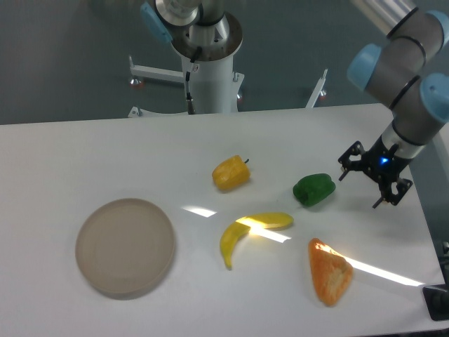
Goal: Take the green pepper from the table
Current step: 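Raise the open gripper and move it above the green pepper, then lower the open gripper down onto the green pepper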
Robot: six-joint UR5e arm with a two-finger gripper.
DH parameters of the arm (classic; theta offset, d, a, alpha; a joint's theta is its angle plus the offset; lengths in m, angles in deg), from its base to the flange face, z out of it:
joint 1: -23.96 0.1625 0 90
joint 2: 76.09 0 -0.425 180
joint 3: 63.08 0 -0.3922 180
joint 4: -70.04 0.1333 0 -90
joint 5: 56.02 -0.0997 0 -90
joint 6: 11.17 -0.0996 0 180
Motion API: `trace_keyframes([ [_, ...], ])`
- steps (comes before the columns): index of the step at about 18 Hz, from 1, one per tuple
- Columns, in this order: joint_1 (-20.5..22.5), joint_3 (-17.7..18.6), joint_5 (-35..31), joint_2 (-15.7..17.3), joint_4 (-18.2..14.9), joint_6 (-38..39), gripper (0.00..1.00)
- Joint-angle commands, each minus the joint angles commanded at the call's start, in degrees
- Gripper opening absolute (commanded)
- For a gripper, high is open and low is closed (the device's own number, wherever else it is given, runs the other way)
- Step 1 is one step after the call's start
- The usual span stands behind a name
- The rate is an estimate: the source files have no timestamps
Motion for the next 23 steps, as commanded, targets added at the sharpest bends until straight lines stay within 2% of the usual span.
trace_keyframes([
  [5,0.44,3.87,0.00,0.88,0.09,-0.88,1.00],
  [10,0.44,7.92,1.22,2.73,3.52,-0.53,1.00],
  [13,-0.17,8.27,1.67,2.46,5.45,-0.36,1.00],
  [20,-0.35,8.89,1.76,2.38,5.80,-1.05,1.00],
  [23,-0.53,10.21,1.76,2.81,5.89,-1.06,1.00],
])
